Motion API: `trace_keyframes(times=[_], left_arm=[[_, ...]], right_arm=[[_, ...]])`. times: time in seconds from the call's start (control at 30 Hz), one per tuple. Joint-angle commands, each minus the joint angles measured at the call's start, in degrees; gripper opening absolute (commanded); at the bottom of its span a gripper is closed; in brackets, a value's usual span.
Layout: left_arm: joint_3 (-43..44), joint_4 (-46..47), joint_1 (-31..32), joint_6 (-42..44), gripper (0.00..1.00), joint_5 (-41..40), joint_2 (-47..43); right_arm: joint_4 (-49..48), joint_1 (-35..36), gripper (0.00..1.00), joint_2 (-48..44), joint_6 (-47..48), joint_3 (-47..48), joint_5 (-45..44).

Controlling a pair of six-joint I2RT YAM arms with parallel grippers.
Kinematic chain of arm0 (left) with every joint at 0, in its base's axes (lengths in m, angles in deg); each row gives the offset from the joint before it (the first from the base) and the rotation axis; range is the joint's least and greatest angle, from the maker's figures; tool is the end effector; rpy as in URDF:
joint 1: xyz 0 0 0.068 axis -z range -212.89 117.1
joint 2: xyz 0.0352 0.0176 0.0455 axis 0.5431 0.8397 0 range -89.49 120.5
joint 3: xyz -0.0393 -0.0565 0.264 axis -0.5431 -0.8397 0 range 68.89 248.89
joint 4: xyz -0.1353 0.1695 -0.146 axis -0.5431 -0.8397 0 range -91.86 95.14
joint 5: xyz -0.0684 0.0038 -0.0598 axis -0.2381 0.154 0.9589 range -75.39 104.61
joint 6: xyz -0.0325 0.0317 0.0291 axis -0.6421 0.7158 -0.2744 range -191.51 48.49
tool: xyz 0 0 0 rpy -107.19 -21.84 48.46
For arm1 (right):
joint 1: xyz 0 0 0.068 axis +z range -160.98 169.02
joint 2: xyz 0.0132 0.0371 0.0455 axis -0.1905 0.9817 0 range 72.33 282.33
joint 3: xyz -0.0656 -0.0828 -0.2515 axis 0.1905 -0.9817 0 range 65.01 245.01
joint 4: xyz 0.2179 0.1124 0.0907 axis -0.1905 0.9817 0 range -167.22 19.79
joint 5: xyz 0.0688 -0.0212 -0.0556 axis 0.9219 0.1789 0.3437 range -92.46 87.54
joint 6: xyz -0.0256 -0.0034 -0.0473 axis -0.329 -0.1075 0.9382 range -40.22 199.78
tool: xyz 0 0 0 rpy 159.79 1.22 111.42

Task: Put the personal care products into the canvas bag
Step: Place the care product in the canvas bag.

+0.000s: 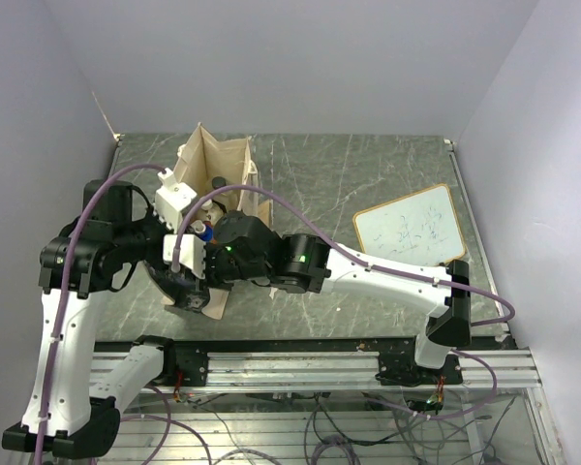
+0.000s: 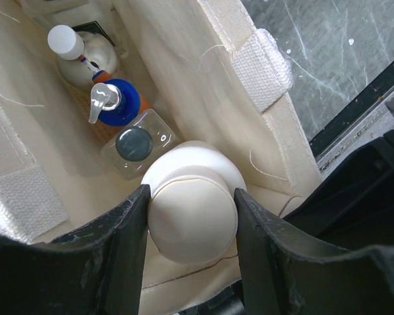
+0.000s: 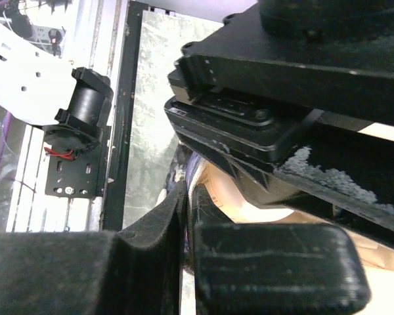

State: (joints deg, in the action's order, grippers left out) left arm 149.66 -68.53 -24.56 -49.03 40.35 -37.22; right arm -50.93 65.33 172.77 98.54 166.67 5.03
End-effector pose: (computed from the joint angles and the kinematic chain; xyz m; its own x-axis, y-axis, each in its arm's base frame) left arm 0.1164 -0.0327 0.4167 -0.4828 0.4188 -0.7691 0.6688 0.7432 -0.0151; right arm 0.0926 0.4000 0.3920 0.2238 -0.4284 -0.8754 -0.9708 -0.0187 -0.2391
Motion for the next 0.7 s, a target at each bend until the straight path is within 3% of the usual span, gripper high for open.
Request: trace_keyframes(times=[0.0,0.67], left_arm=[[1.5,1.0,-0.7,-0.2,0.07,0.4,0.5],[-1.1,0.9,-0.7,2.8,0.07,-3.0,6.2]], right_arm=[[-1.6,0.2,0.00,-1.7,3.0,1.3,2.4],[-1.2,0.2,0.00,-1.0,6.6,6.0,-0.3]])
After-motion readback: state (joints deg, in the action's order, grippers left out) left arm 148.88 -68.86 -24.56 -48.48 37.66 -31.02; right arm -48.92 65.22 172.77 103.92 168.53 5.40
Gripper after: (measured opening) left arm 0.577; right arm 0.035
